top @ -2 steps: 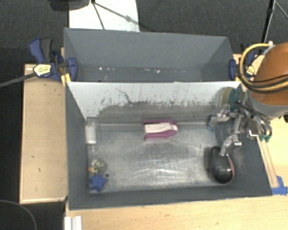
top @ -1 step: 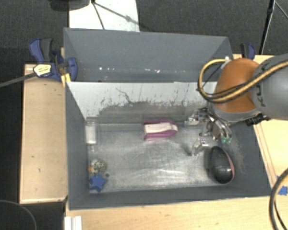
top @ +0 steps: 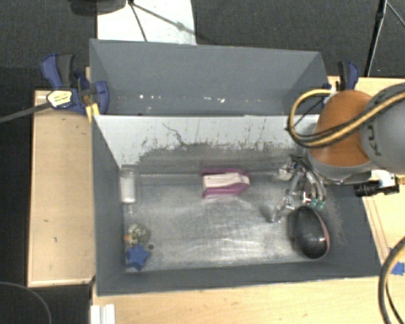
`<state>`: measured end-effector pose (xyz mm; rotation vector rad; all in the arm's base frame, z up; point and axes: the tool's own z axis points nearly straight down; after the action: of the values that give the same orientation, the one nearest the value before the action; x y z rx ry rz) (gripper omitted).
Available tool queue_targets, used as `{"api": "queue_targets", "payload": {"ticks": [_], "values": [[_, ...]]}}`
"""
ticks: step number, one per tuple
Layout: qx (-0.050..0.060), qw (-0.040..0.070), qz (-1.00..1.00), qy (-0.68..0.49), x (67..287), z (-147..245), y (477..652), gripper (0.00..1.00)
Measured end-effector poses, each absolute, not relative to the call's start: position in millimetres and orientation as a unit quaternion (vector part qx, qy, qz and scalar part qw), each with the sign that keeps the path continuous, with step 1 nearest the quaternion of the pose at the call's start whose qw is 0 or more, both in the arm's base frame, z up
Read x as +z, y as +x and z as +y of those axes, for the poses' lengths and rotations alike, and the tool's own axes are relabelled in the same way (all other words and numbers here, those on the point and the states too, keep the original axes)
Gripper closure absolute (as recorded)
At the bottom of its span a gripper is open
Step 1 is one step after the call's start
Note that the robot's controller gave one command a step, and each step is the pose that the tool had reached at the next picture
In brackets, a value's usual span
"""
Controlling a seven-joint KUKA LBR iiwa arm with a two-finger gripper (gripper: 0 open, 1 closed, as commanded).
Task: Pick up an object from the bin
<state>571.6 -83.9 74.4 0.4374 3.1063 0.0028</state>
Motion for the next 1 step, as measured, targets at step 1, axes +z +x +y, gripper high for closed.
{"api": "queue_targets", "payload": {"ticks": [1], "values": [[0.002,0.0,0.951,0.31,73.1,-96.1,583.8,0.0]]}}
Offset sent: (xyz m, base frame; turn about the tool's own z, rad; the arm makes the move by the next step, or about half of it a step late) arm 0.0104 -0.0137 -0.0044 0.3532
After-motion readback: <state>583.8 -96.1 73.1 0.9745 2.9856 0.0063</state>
